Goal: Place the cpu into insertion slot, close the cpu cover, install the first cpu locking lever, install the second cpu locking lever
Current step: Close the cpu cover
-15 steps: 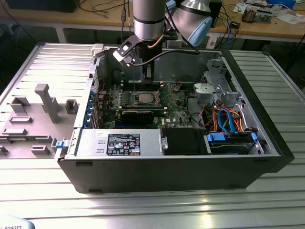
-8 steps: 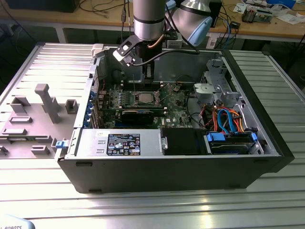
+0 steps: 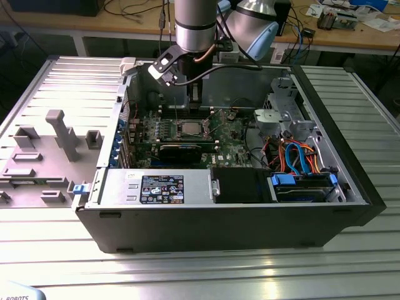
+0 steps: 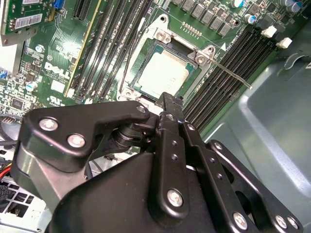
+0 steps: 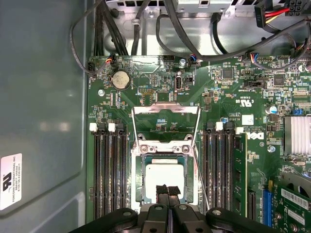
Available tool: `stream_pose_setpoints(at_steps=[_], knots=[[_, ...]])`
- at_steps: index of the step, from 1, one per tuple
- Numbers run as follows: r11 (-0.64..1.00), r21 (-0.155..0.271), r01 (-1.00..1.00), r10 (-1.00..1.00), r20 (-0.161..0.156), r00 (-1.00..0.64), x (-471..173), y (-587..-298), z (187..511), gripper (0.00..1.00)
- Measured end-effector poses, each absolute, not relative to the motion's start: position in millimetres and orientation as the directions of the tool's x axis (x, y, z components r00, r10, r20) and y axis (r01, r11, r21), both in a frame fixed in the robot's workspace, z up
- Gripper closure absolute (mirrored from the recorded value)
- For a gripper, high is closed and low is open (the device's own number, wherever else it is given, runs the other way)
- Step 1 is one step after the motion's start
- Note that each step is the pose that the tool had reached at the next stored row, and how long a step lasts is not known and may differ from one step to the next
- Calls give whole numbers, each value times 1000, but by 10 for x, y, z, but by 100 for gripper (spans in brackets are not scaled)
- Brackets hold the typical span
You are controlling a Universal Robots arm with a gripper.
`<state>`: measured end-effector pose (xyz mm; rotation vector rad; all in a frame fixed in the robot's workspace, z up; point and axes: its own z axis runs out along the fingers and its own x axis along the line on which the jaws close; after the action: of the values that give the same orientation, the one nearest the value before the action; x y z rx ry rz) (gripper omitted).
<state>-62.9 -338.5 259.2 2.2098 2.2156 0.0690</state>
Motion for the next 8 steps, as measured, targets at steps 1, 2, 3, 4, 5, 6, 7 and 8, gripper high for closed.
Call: stream_pose_setpoints(at_steps=[1, 2, 3, 4, 5, 6, 7, 8], knots=[[2, 39, 999, 1000, 23, -3, -629, -3385, 2593, 89], [2, 39, 999, 1000, 23, -3, -629, -3385, 2597, 89], [2, 39, 999, 1000, 23, -3, -629, -3385, 2601, 89], [2, 39, 999, 1000, 23, -3, -629, -3385, 2606, 89], [2, 39, 999, 1000, 23, -3, -629, -3385, 2608, 89], [2, 39, 999, 1000, 23, -3, -629, -3385, 2610, 89], [2, 39, 999, 1000, 23, -3, -629, -3385, 2614, 89], [2, 39, 999, 1000, 23, -3, -629, -3385, 2616, 89]])
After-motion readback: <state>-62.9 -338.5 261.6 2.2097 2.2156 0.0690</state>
